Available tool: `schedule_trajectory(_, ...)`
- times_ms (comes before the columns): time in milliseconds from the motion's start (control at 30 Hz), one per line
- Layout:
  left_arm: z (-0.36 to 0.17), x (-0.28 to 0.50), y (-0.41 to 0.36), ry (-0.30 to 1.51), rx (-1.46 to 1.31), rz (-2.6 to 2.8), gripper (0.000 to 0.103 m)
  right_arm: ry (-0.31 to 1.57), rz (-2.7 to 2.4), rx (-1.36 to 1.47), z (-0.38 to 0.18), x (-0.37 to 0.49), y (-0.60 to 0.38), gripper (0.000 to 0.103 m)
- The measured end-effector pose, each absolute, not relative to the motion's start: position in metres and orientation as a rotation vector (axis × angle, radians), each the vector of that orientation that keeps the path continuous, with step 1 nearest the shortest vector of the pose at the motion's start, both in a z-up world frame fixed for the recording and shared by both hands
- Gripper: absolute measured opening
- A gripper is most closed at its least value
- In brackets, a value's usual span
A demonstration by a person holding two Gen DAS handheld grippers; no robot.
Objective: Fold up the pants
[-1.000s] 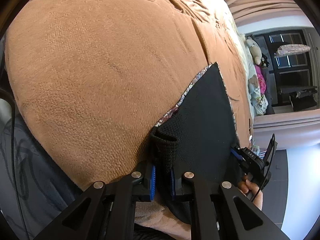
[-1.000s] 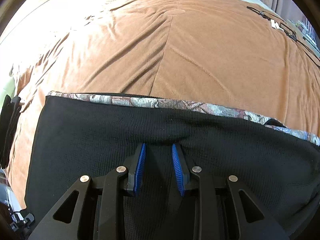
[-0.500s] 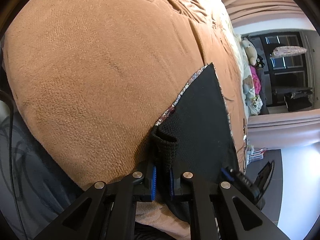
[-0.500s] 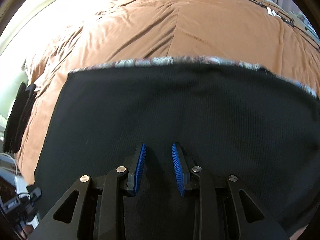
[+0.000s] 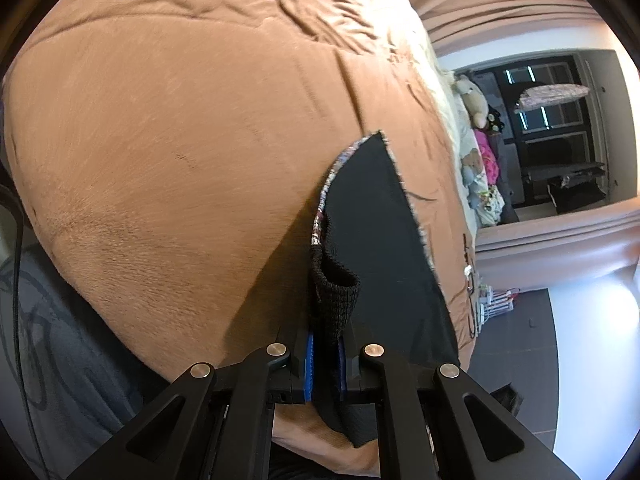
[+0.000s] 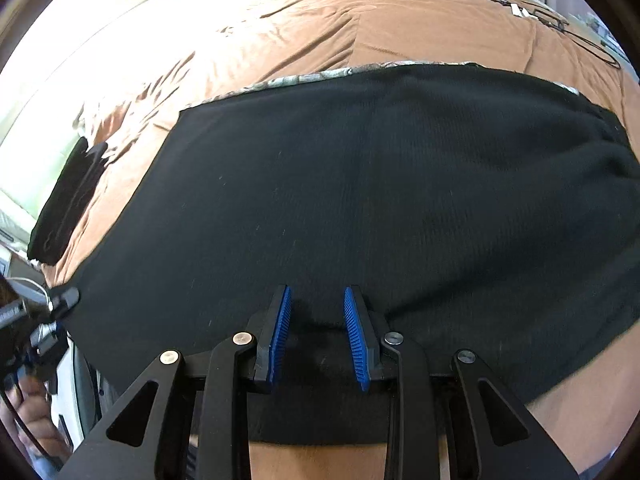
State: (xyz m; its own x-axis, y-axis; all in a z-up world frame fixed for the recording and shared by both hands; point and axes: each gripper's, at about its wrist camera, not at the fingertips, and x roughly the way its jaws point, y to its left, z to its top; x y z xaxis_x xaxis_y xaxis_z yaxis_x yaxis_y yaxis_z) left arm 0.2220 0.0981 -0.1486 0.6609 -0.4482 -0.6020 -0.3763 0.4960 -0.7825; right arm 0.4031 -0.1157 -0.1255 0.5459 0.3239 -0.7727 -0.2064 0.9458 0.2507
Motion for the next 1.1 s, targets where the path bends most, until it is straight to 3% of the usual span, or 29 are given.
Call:
schedule_trajectory(900,-0.033,0.273,-0.021,0.820,-0.862,-0.332,0.008,0.766,0.432,0.413,-0.095,0.327,-0.235,0.026)
schedule_trajectory(967,-0.026,0.279,-0.035,0.825,-0.837,-0.353,0.008,0.750,0.438,0.430,-0.094,0.323,-0.247,0.029)
schedule_trajectory(1033,-0.020,0.285,-0.054,0.833,-0.808,-0.379,0.008,0.727,0.444,0.453,-0.093,0.317,-0.260,0.042)
schedule_trajectory(1100,-0.013,0.292,-0.074,0.842,-0.780,-0.405,0.008,0.707,0.441,0.466,-0.095,0.313,-0.266,0.043)
